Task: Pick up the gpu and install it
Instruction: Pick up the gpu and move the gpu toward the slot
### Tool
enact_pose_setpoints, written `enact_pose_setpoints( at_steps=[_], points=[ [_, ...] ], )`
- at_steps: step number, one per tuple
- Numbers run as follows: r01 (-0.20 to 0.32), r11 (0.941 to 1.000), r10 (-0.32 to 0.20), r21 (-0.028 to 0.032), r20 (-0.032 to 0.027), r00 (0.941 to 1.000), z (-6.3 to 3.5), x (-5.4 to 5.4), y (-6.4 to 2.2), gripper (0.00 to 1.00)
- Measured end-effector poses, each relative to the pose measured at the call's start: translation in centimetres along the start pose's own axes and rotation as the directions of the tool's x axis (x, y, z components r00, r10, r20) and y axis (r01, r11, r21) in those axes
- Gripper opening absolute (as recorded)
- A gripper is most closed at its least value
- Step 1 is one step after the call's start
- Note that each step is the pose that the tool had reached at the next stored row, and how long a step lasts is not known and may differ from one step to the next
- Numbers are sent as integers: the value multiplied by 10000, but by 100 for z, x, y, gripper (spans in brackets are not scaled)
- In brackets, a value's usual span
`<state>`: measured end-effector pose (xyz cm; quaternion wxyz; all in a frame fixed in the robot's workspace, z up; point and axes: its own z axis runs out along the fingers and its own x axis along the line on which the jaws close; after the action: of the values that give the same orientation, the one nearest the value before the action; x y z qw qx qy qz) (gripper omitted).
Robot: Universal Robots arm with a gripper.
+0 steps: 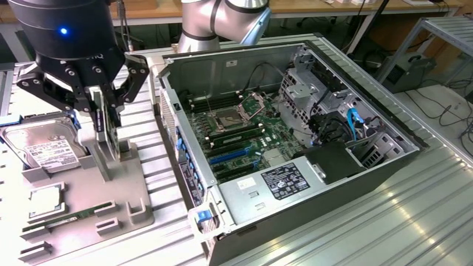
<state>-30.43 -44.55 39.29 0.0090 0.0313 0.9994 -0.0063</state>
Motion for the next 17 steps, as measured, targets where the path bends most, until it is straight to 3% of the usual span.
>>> enact_pose_setpoints(
  at_steps=[17],
  points=[
    [0,10000,0,1,-5,10000,-299,-5,-4,28]
  ],
)
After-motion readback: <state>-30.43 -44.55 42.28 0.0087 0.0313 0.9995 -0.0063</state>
